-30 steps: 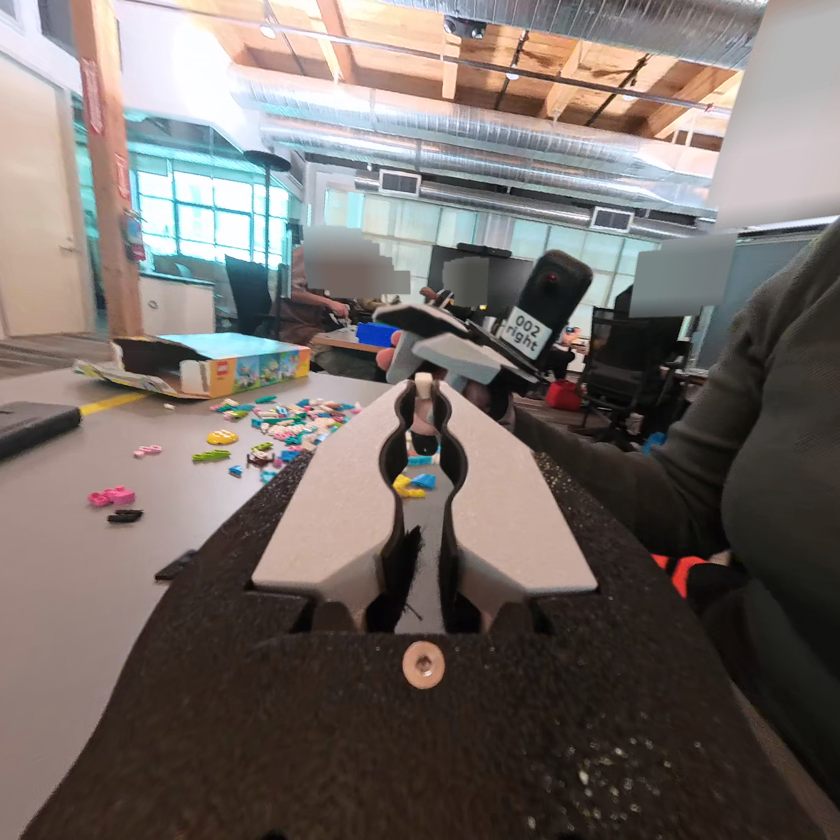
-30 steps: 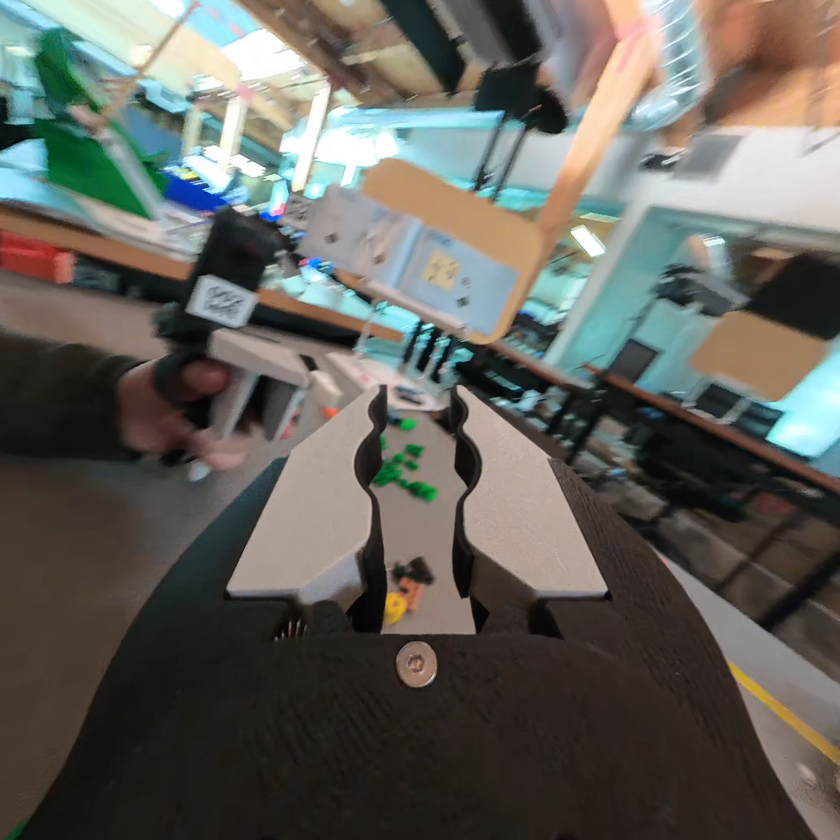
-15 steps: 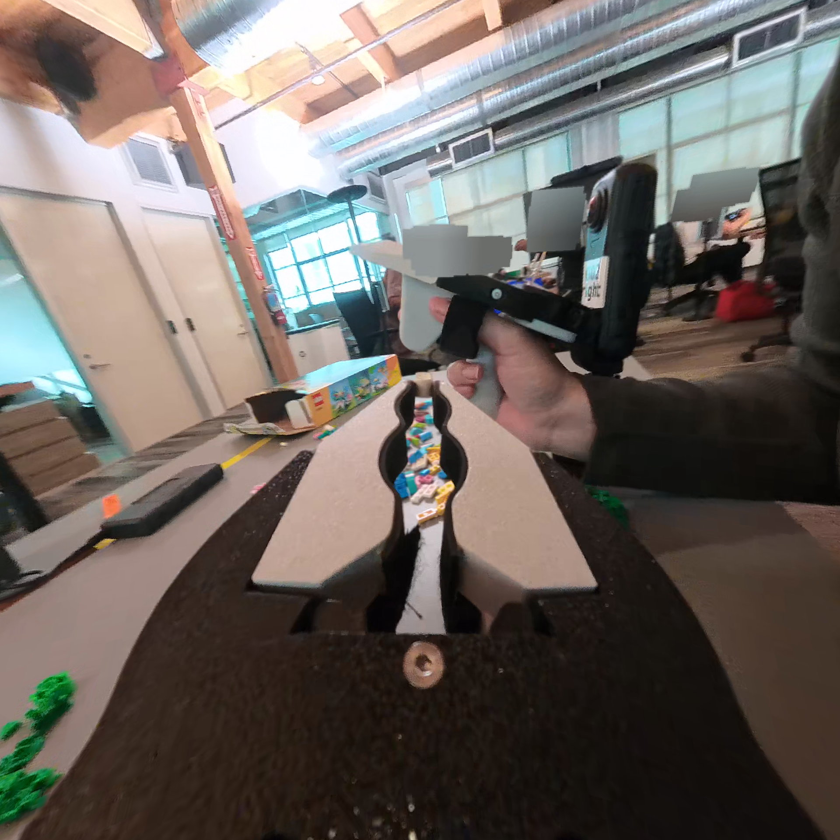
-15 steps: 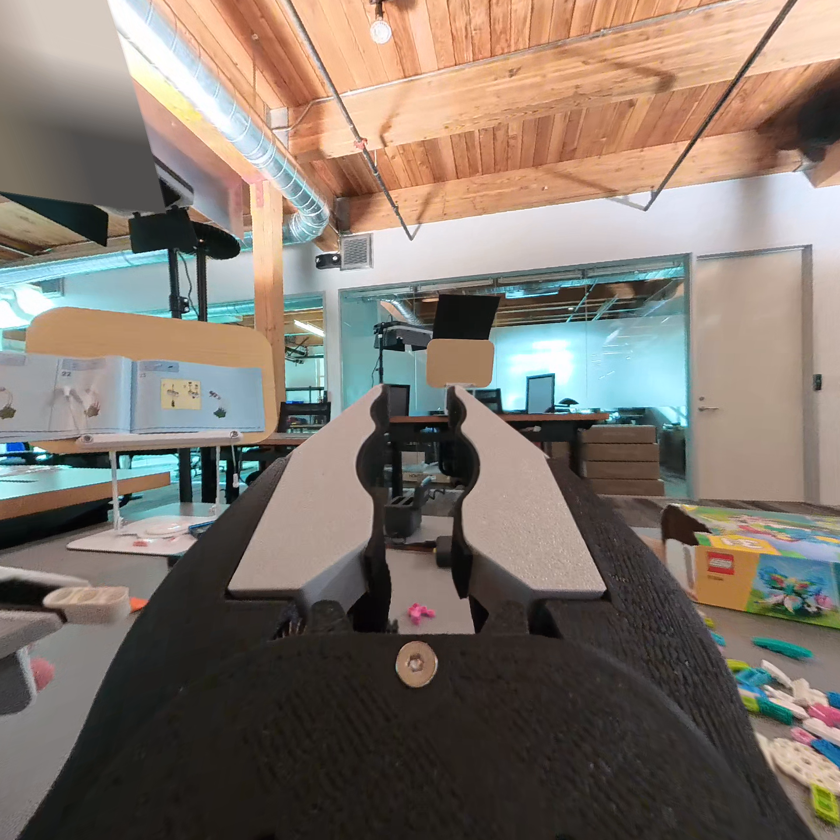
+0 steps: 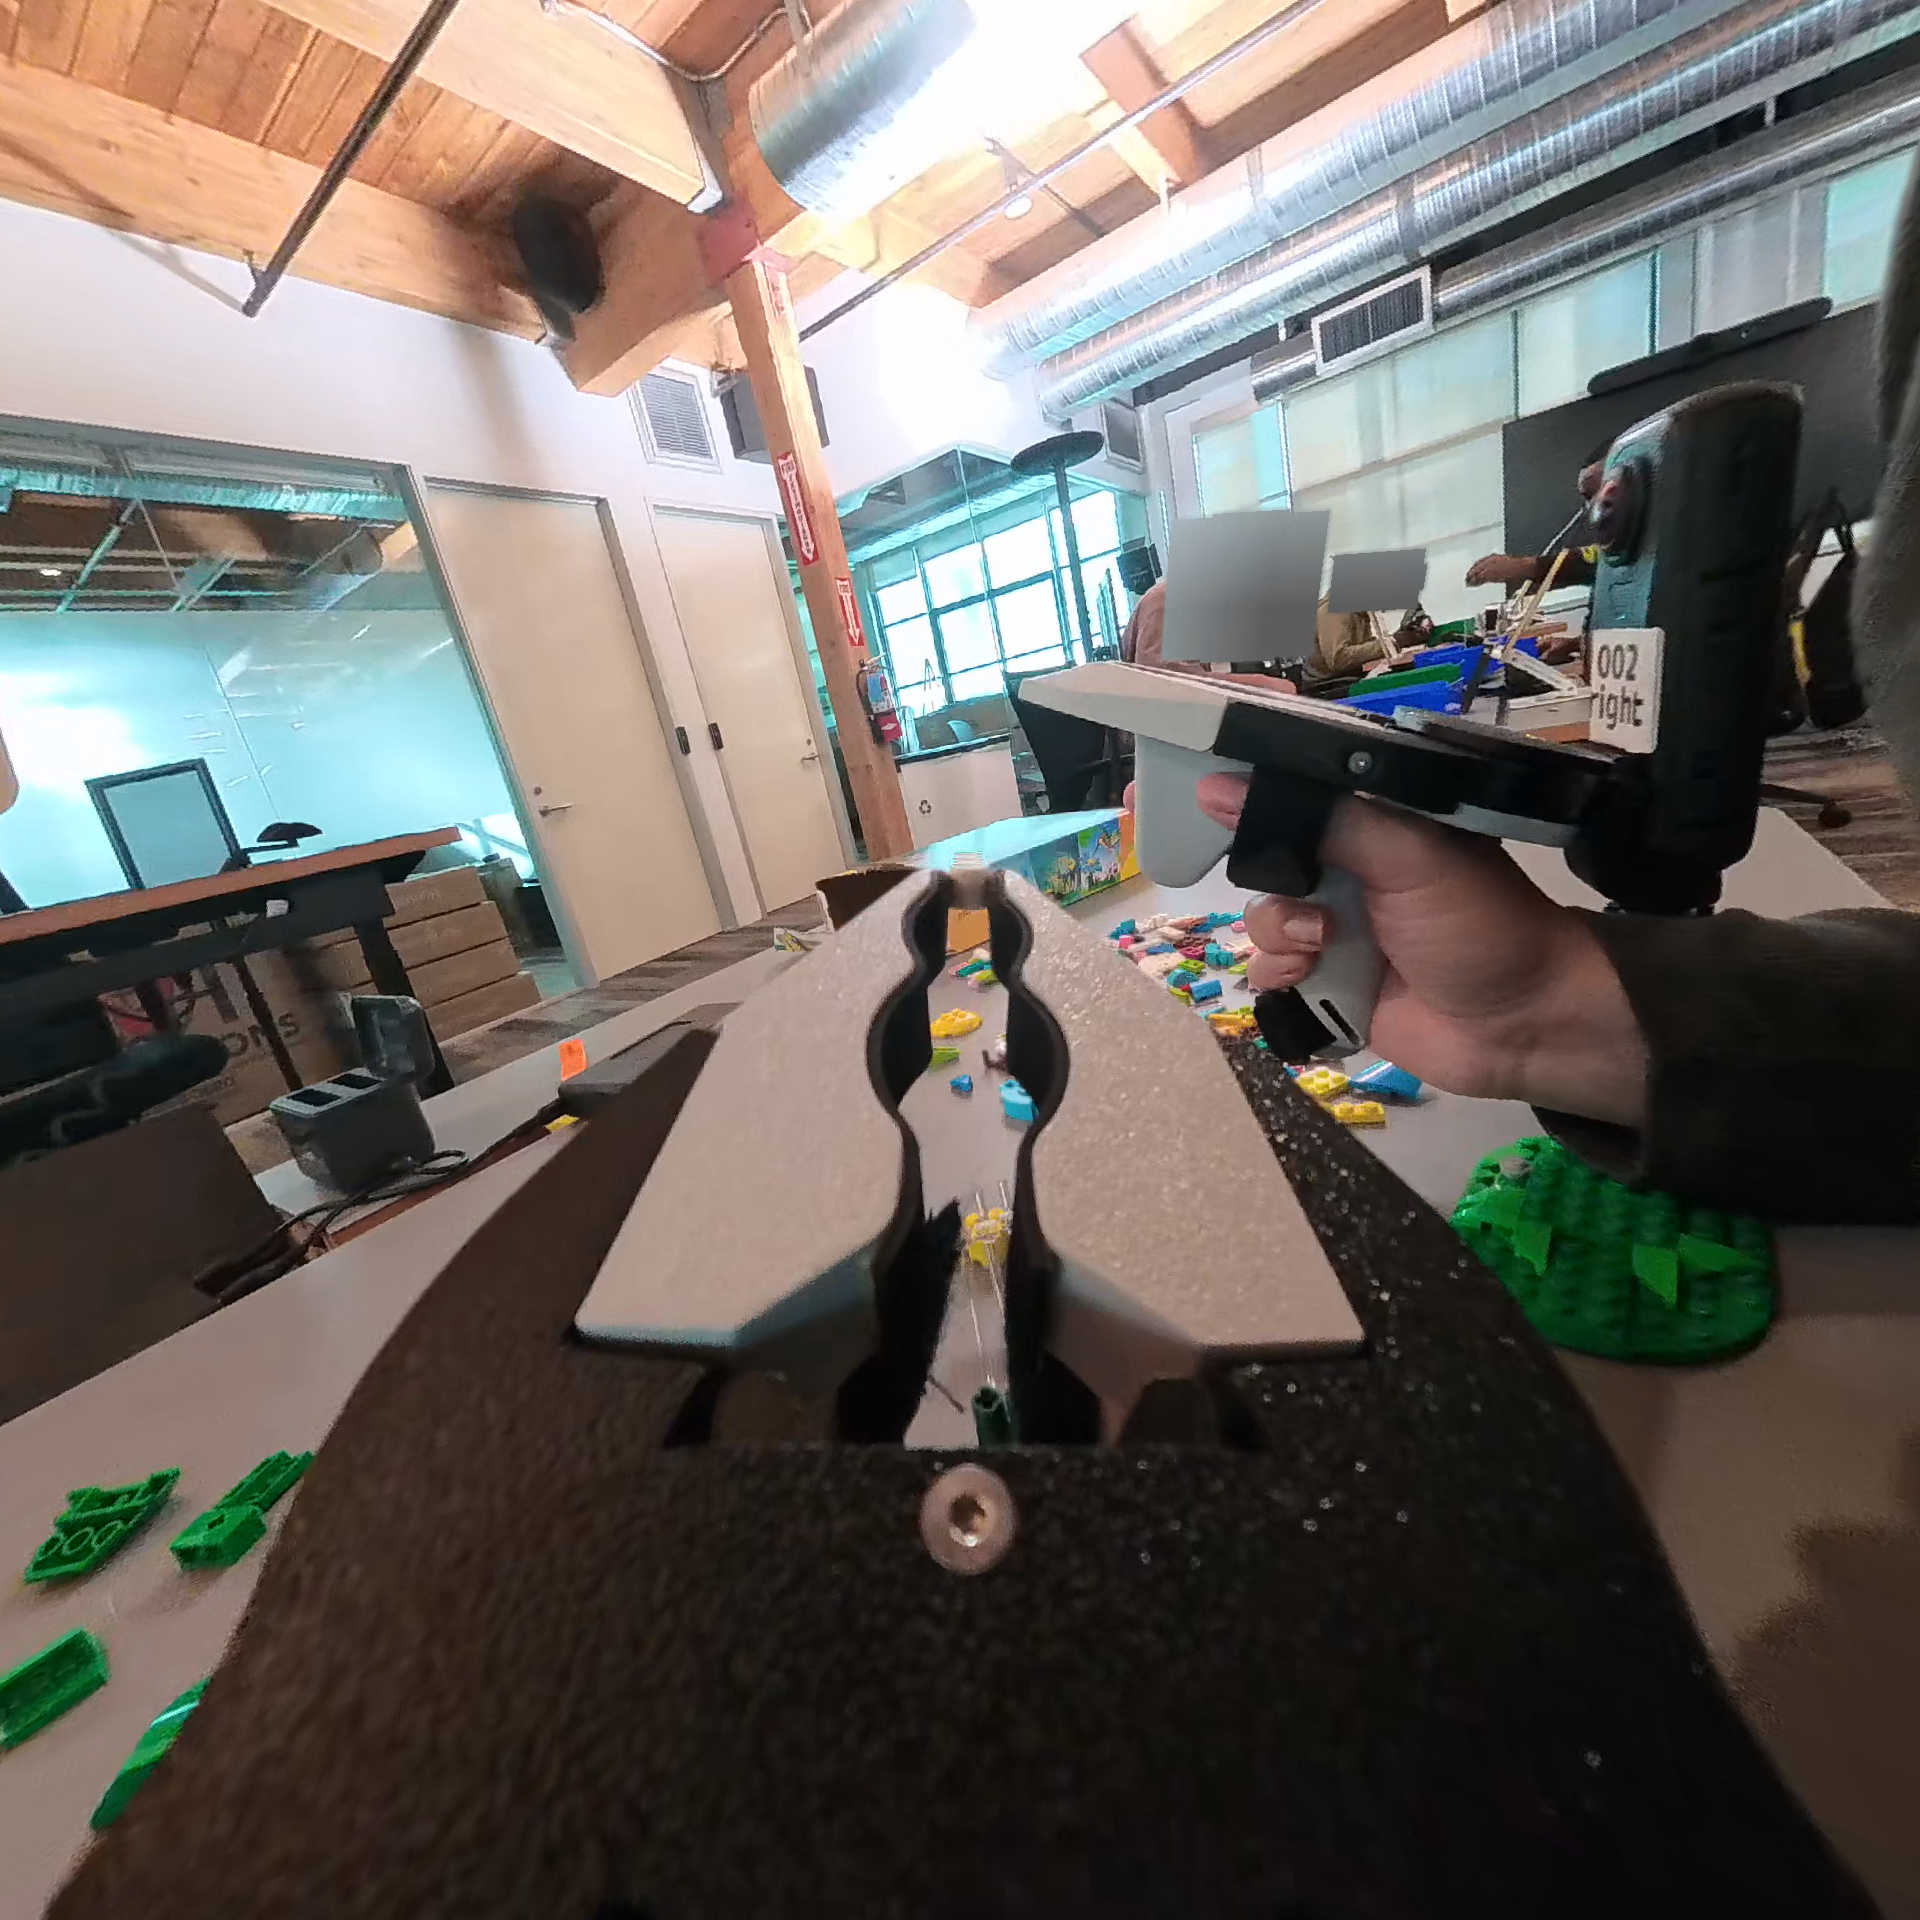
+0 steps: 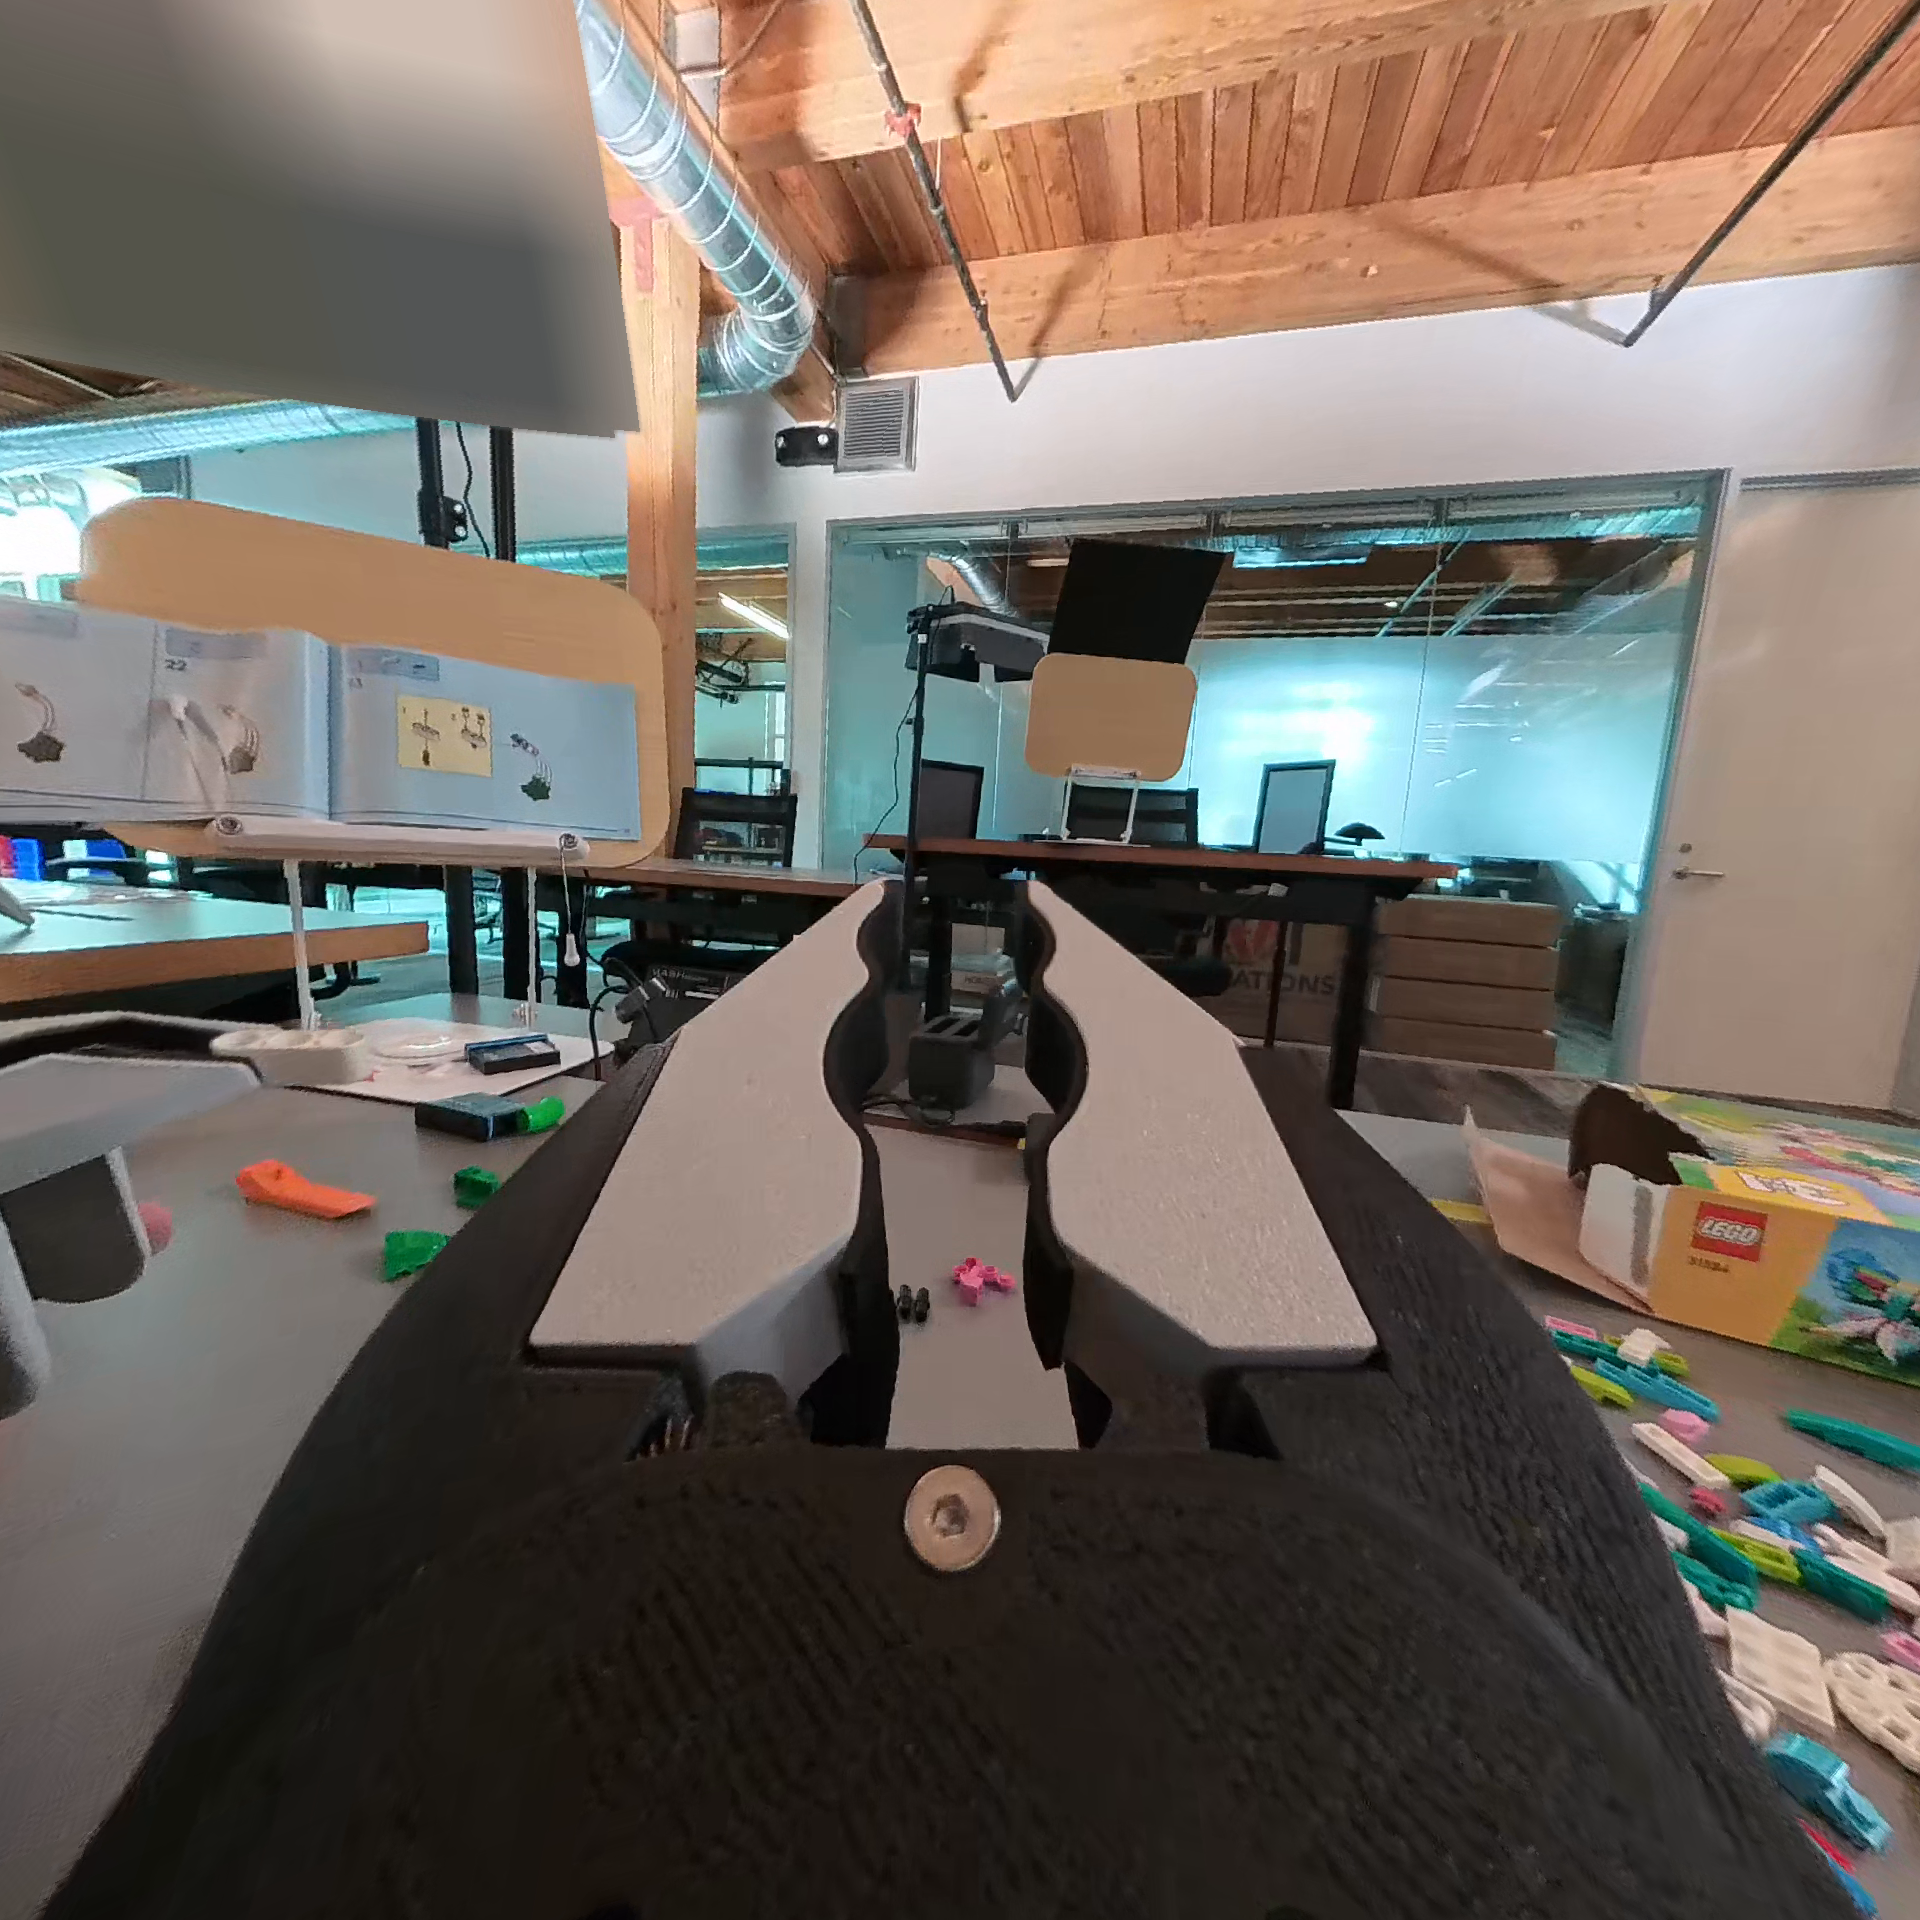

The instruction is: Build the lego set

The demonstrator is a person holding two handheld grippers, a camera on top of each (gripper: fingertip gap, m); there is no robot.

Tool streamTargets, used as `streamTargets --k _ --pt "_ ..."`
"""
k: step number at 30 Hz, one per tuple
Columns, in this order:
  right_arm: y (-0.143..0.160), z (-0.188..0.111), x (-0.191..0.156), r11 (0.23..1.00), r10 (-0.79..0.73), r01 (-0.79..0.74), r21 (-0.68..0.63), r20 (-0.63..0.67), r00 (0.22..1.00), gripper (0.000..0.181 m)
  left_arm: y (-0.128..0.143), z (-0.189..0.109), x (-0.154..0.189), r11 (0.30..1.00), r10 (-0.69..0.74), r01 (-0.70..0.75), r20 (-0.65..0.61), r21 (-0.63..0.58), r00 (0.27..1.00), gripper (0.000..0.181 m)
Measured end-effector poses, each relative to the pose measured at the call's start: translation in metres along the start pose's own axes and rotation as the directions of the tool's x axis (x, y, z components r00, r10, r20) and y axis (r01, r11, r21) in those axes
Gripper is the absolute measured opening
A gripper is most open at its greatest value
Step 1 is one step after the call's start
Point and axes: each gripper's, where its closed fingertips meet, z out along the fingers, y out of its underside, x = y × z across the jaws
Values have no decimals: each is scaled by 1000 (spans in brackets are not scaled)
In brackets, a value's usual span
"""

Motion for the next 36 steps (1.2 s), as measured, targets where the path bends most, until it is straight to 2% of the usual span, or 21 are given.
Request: streamTargets --k 10,29,36 --pt "-5 -2 -6 997 -76 76 28 7 997 22 6 1 -4 999 -28 29 8 -16 1000 5" --pt "3 0 -7 998 -67 67 -8 24 997 20 9 3 -1 999 -22 21 -5 -31 1000 5" --pt "-16 -4 2 996 -69 70 51 -14 998 19 11 5 5 999 0 -1 -23 -42 1000 5"
